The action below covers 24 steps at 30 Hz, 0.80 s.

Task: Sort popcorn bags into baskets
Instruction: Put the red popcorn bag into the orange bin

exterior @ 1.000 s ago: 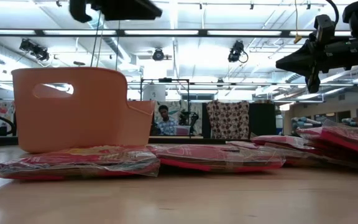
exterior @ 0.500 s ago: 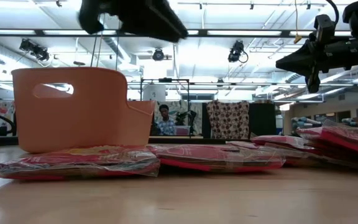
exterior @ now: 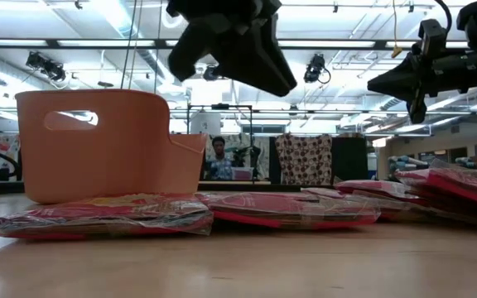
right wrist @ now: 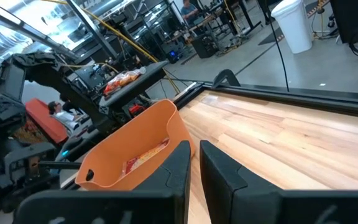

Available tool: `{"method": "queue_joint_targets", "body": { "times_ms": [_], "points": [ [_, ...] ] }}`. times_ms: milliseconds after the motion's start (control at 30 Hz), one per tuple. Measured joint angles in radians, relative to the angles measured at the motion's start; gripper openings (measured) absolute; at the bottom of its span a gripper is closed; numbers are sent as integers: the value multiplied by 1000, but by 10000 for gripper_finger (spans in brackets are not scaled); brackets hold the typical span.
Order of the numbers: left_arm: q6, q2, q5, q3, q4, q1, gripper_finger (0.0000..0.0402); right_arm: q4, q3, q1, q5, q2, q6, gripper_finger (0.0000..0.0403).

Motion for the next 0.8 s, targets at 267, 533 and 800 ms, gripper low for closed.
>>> {"method": "queue_joint_targets", "body": {
  "times_ms": [267,533,800],
  "points": [
    [-62,-84,-72,-1,-73,-58,109,4,0,0,0,0,0,40],
    [-288,-325,-155,-145,-96,-81,109,11,0,0,1,0,1,40],
    [-416,-550,-119,-355,-11,-83,109,89,0,0,1,0,167,40]
  ]
}}
